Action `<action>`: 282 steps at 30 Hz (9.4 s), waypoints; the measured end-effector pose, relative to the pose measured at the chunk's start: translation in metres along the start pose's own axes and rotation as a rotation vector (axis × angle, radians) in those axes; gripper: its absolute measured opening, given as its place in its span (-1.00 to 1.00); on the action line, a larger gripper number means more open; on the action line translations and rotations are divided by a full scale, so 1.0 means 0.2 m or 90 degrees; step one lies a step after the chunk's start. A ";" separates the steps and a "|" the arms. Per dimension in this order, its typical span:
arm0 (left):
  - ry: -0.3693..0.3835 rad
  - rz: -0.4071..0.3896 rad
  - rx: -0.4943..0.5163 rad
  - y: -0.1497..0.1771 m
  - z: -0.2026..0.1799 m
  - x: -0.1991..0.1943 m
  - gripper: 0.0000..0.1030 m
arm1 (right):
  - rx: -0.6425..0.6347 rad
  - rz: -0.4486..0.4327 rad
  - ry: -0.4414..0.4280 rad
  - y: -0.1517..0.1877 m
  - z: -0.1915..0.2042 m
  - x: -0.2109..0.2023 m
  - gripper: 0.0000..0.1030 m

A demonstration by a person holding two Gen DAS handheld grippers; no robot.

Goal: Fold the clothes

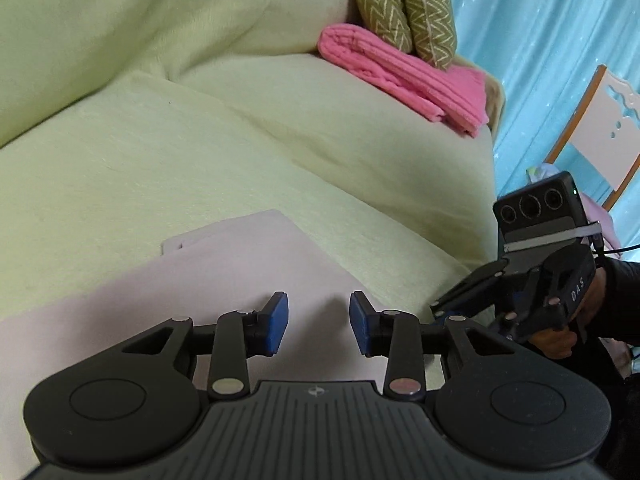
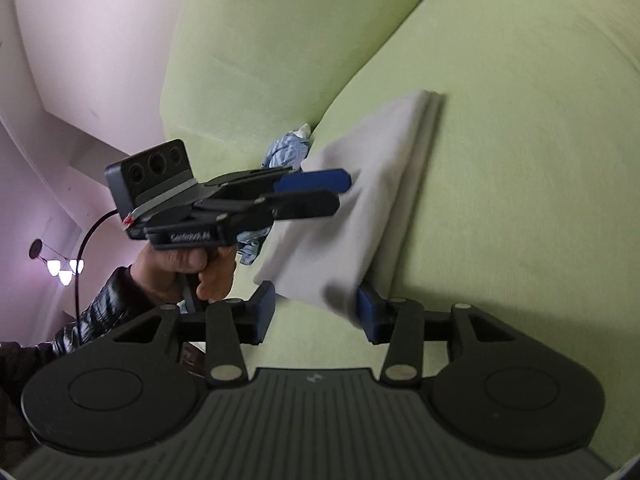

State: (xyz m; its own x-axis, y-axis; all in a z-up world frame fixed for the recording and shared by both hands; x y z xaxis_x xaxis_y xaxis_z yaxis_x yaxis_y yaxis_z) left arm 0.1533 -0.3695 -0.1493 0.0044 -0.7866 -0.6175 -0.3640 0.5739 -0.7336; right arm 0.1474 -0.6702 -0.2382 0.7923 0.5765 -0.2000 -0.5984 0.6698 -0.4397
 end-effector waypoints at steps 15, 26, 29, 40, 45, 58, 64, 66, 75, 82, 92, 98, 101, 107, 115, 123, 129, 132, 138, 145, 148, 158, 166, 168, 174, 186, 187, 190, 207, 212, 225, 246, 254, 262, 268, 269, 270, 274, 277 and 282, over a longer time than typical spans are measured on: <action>-0.053 -0.042 0.014 -0.12 0.07 0.05 -0.37 | -0.058 -0.040 0.076 0.01 0.09 -0.08 -0.27; 0.028 0.019 0.105 0.00 -0.11 0.13 -0.37 | -0.071 -0.087 0.110 -0.07 0.11 -0.13 -0.27; -0.030 -0.017 0.083 -0.07 0.00 0.14 -0.50 | -0.065 -0.105 0.116 -0.10 0.11 -0.14 -0.27; -0.204 -0.135 -0.050 -0.03 0.45 -0.35 -0.08 | -0.122 -0.155 0.162 -0.33 0.09 -0.04 -0.24; -0.273 -0.144 -0.109 0.12 0.67 -0.57 -0.06 | -0.184 -0.150 0.187 -0.40 0.09 0.11 -0.24; -0.244 -0.174 -0.157 0.24 0.80 -0.54 -0.65 | -0.209 -0.132 0.234 -0.47 0.02 0.30 -0.28; -0.248 -0.203 -0.146 0.26 0.78 -0.58 -1.00 | -0.222 -0.139 0.257 -0.46 0.02 0.31 -0.80; -0.259 -0.225 -0.146 0.24 0.78 -0.62 -1.00 | -0.243 -0.154 0.253 -0.47 0.06 0.30 -0.82; -0.277 -0.204 -0.171 0.29 0.84 -0.54 -0.93 | -0.258 -0.148 0.296 -0.47 -0.01 0.35 -0.68; -0.306 -0.228 -0.193 0.29 0.83 -0.66 -0.91 | -0.344 -0.167 0.278 -0.47 0.20 0.32 -0.56; -0.220 -0.153 -0.097 0.36 0.54 -0.53 -0.82 | -0.441 -0.051 0.231 -0.32 0.23 0.63 -0.60; -0.267 -0.173 -0.129 0.43 0.58 -0.71 -0.93 | -0.416 -0.103 0.303 -0.39 0.14 0.39 -0.60; -0.260 -0.187 -0.116 0.39 0.49 -0.72 -0.89 | -0.411 -0.128 0.298 -0.33 0.22 0.31 -0.57; -0.225 -0.155 -0.109 0.44 0.40 -0.62 -0.88 | -0.473 -0.045 0.264 -0.04 0.28 0.34 -0.67; -0.202 -0.162 -0.073 0.27 0.38 -0.50 -0.87 | -0.472 -0.087 0.300 -0.17 0.27 0.20 -0.64; -0.178 -0.128 -0.041 0.11 0.51 -0.20 -0.84 | -0.550 -0.013 0.253 -0.25 0.24 0.57 -0.66; -0.190 -0.130 -0.060 0.12 0.64 -0.23 -0.85 | -0.520 -0.035 0.275 -0.38 0.12 0.58 -0.90; -0.220 -0.134 -0.069 0.13 0.67 -0.28 -0.85 | -0.516 -0.038 0.287 -0.38 0.11 0.55 -0.90; -0.273 -0.128 -0.063 0.18 0.62 -0.43 -0.54 | -0.510 -0.047 0.320 -0.33 0.21 0.44 -0.56; -0.301 -0.101 0.052 0.31 0.29 -0.63 -0.27 | -0.552 -0.019 0.319 -0.06 0.38 0.27 -0.49; -0.303 -0.062 0.119 0.38 0.14 -0.61 -0.20 | -0.527 -0.010 0.335 0.03 0.36 0.19 -0.49; -0.245 -0.071 0.154 0.28 -0.13 -0.49 -0.14 | -0.402 -0.045 0.345 0.13 0.31 0.01 -0.49; -0.174 -0.007 0.195 0.23 -0.23 -0.18 -0.14 | -0.242 -0.133 0.286 0.01 0.20 -0.09 -0.22; -0.166 0.004 0.181 0.23 -0.21 -0.16 -0.13 | -0.247 -0.144 0.281 -0.05 0.18 -0.09 -0.22; -0.217 -0.037 0.144 0.05 0.03 -0.24 -0.13 | -0.305 -0.151 0.258 -0.27 0.15 0.02 -0.23; -0.161 0.013 0.210 -0.03 0.41 -0.18 -0.47 | -0.581 -0.008 0.237 -0.42 0.19 0.50 -0.27; -0.153 0.012 0.211 -0.02 0.41 -0.18 -0.66 | -0.592 0.006 0.229 -0.42 0.20 0.54 -0.28; -0.144 0.008 0.235 0.02 0.38 -0.19 -0.94 | -0.622 0.038 0.218 -0.40 0.20 0.62 -0.30; -0.163 -0.032 0.248 0.03 0.39 -0.17 -0.97 | -0.699 0.074 0.256 -0.43 0.19 0.74 -1.00; -0.165 -0.041 0.230 0.03 0.42 -0.18 -0.75 | -0.670 0.095 0.242 -0.44 0.16 0.74 -0.80; -0.152 -0.047 0.220 0.04 0.43 -0.21 -0.88 | -0.624 0.177 0.157 -0.41 0.16 0.79 -0.86; -0.266 -0.083 0.139 0.08 0.63 -0.43 -0.56 | -0.588 0.060 0.278 -0.47 0.08 0.59 -0.72; -0.314 -0.168 0.018 0.14 0.59 -0.73 -0.49 | -0.484 0.006 0.220 -0.22 0.28 0.41 -0.59; -0.305 -0.152 -0.098 0.40 0.43 -0.84 0.01 | -0.442 0.019 0.253 0.03 0.26 0.25 -0.54; -0.282 -0.151 -0.148 0.52 0.40 -0.84 -0.68 | -0.394 -0.007 0.262 0.05 0.29 0.18 -0.47; -0.276 -0.154 -0.150 0.52 0.40 -0.84 -0.79 | -0.384 -0.013 0.265 0.05 0.29 0.18 -0.47; -0.271 -0.158 -0.152 0.52 0.39 -0.83 -1.00 | -0.374 -0.018 0.268 0.05 0.28 0.19 -0.47; -0.277 -0.201 -0.178 0.54 0.42 -0.92 -1.00 | -0.344 -0.034 0.277 0.05 0.26 0.20 -0.45; -0.286 -0.200 -0.193 0.56 0.45 -0.94 -1.00 | -0.329 -0.038 0.281 0.05 0.25 0.20 -0.45; -0.296 -0.197 -0.211 0.61 0.46 -0.96 -1.00 | -0.284 -0.057 0.277 0.03 0.23 0.18 -0.35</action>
State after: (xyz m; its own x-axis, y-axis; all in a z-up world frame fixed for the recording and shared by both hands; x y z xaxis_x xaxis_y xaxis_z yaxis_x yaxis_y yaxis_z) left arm 0.1943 -0.1280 -0.1464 0.5304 -0.6812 -0.5046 -0.5489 0.1776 -0.8168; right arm 0.1662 -0.6233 -0.2075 0.8690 0.2217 -0.4424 -0.4948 0.3931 -0.7750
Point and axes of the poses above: each gripper's, at about its wrist camera, not at the fingertips, and x roughly the way its jaws point, z to its left, y to its underside, the point moved 9 cm from there along x, roughly the way its jaws point, and after that the axes turned 9 degrees about -z, right-handed, at the moved point
